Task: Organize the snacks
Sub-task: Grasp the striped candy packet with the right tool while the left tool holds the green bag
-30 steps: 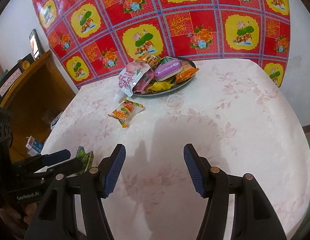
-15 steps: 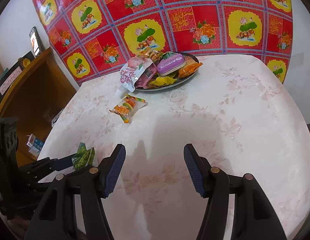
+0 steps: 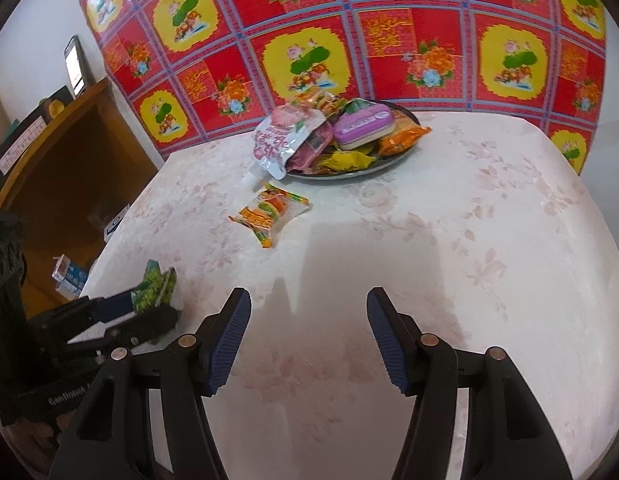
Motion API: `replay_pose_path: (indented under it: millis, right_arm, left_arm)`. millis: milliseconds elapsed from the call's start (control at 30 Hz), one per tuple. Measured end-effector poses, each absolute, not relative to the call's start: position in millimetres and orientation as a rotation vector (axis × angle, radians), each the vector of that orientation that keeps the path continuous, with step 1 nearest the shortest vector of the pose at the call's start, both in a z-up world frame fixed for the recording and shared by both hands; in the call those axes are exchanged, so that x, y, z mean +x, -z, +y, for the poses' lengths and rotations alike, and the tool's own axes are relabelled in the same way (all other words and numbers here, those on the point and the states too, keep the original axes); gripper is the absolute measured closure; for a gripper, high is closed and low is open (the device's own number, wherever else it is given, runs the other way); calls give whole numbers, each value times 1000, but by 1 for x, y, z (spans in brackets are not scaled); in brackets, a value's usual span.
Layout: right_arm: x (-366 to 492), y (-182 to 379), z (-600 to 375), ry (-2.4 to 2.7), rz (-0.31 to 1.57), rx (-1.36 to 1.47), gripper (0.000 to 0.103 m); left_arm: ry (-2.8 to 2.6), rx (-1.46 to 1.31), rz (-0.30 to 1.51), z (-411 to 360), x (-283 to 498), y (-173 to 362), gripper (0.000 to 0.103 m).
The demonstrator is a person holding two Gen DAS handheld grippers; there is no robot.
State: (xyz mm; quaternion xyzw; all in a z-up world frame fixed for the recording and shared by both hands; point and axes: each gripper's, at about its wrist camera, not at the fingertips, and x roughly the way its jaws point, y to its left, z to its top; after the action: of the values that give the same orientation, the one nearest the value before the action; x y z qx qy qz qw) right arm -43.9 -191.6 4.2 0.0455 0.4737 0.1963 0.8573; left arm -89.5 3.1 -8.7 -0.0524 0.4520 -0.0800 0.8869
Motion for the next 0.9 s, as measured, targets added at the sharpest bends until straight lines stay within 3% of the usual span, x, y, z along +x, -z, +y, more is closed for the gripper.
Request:
replay_pose_path:
  millis: [900]
  right_arm:
    - [23,12,-112,-477,1018,-48,41]
  left_arm:
    - [87,-199,970,58,-56,20,52]
